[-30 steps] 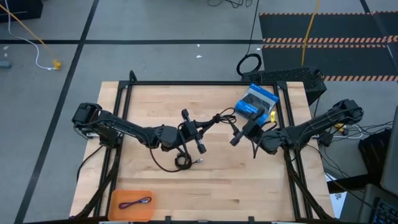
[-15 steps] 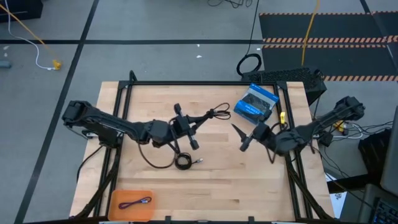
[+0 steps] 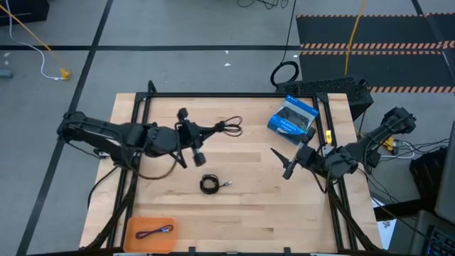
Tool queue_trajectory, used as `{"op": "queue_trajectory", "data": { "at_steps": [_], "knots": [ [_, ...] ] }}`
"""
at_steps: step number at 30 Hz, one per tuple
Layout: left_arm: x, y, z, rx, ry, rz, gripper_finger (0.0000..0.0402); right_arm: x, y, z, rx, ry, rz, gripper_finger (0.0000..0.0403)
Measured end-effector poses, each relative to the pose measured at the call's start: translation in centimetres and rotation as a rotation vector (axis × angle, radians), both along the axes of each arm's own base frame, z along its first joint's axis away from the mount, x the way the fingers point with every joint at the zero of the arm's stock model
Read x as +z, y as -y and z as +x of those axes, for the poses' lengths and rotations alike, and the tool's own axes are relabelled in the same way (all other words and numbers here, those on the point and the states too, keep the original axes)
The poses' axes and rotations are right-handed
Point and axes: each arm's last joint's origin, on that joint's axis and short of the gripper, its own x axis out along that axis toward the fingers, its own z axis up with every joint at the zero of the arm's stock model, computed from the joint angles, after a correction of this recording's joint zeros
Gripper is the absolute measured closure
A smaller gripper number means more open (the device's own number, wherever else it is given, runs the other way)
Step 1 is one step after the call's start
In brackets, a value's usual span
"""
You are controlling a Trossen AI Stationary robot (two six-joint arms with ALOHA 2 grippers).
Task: Pick and place USB-C Cables
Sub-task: Put the bottom black cable charger into the orange bin
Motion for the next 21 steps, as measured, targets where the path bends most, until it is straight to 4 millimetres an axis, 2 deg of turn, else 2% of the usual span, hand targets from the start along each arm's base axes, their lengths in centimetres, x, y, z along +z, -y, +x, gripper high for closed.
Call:
{"op": "queue_trajectory", "data": {
  "at_steps": [4, 13, 21],
  "knots": [
    [1.4, 0.1, -1.3, -0.021, -0.112, -0.103, 0.0371, -0.1, 0.0, 0.0, -0.002, -0.014, -0.009, 0.0129],
    [2.6, -0.2, -4.1, -0.124, -0.333, -0.332, 0.0371, -0.2, 0.0, 0.0, -0.003, -0.016, -0.012, 0.0129],
    [1.0, -0.6, -6.7, -0.093, -0.656, -0.500, 0.0371, -0.1, 0.0, 0.0, -0.004, -0.011, -0.004, 0.0129]
  ]
}}
